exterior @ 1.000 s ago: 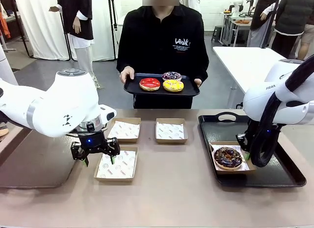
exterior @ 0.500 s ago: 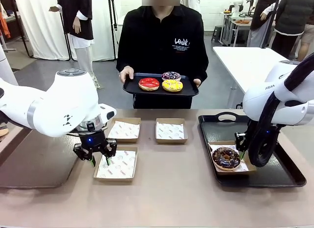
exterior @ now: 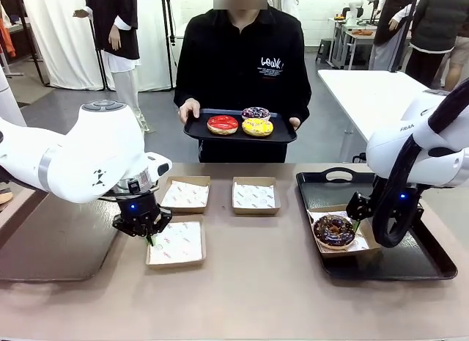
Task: Individually package the donuts and arrange them on the tray.
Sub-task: Place the picked Paper togo box on the Handle tray while simultaneously picking up another Paper togo box from the table with the other hand.
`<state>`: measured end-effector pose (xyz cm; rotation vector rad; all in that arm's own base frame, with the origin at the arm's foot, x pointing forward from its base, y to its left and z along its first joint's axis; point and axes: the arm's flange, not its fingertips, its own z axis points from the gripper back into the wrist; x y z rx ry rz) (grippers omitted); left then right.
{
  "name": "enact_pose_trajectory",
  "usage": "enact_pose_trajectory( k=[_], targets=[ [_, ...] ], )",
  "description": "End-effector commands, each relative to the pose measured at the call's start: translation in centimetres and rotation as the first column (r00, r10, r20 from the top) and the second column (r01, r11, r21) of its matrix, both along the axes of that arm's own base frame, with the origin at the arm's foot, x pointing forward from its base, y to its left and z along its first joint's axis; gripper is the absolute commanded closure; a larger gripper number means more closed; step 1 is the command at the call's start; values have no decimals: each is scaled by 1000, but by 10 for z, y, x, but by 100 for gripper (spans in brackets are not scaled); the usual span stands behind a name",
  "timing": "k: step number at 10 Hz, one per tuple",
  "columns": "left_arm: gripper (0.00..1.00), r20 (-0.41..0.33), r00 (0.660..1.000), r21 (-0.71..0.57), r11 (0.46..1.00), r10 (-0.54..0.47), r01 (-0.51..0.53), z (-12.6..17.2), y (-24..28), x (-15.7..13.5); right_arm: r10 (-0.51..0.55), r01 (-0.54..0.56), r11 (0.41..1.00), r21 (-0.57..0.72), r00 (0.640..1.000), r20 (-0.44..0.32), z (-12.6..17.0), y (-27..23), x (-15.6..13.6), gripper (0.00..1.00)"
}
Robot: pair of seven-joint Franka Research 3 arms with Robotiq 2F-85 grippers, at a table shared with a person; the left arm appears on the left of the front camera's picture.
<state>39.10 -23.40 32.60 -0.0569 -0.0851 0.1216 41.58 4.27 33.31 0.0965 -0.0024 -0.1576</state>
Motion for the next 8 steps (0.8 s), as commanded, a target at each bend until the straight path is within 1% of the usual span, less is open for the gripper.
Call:
enact_pose_trajectory(
  k=[1, 6, 8],
  targets=[
    [100, 23, 999, 13, 1000, 28, -28, 0, 1, -1, -11, 11, 999, 36, 1000, -4, 1, 5, 3, 10],
    [100, 17, 999, 20, 999, 28, -28, 0, 3, -1, -30, 30, 1000, 3, 999, -11, 1, -2, 3, 10],
    [100, 18, 999, 25, 999, 27, -28, 1, 4, -2, -50, 50, 998, -27, 999, -17, 8, -12, 0, 10]
  ],
)
